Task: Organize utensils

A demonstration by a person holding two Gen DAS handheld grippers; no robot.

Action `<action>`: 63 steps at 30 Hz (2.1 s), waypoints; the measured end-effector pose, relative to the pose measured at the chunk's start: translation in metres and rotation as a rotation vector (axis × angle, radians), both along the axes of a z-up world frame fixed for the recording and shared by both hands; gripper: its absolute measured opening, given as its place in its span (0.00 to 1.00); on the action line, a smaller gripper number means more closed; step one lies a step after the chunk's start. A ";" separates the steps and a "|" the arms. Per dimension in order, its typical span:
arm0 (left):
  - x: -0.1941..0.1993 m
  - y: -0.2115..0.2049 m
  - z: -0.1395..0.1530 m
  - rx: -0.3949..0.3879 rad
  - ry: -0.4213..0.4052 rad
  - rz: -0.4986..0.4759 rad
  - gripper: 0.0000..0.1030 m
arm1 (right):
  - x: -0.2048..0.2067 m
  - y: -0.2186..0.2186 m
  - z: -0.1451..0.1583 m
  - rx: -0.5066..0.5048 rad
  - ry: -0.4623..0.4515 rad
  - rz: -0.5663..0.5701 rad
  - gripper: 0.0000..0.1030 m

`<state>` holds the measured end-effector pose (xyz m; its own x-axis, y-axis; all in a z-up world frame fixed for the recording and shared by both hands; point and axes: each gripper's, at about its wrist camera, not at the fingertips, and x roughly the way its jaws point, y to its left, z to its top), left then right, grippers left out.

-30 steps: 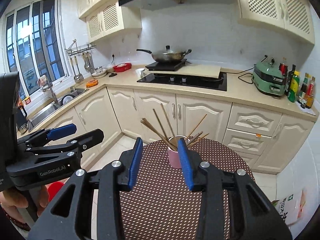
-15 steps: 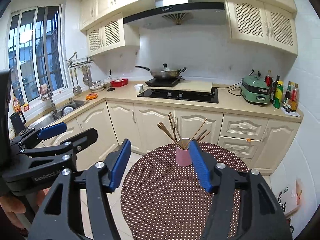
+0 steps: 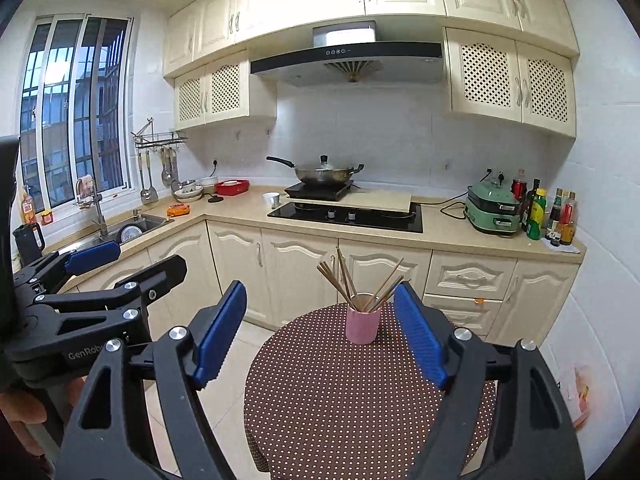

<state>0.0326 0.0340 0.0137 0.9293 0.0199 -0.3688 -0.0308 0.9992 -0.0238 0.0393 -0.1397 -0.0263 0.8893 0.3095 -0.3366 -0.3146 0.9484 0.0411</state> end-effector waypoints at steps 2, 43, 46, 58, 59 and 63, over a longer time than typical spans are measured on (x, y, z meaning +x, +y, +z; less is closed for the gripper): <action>-0.004 0.001 0.001 0.003 -0.017 0.003 0.89 | -0.002 0.001 0.001 0.001 -0.006 -0.002 0.73; 0.002 0.002 0.004 0.038 -0.079 0.036 0.90 | 0.000 0.005 0.002 0.000 -0.014 -0.003 0.79; 0.002 0.003 0.004 0.038 -0.080 0.036 0.90 | 0.000 0.005 0.003 0.003 -0.012 -0.003 0.79; -0.002 0.002 0.006 0.035 -0.089 0.039 0.90 | 0.001 0.006 0.003 0.003 -0.013 0.000 0.79; -0.002 0.001 0.007 0.035 -0.088 0.040 0.90 | 0.001 0.006 0.003 0.003 -0.013 0.001 0.79; -0.002 0.001 0.007 0.036 -0.089 0.040 0.90 | 0.000 0.006 0.004 0.004 -0.014 0.001 0.79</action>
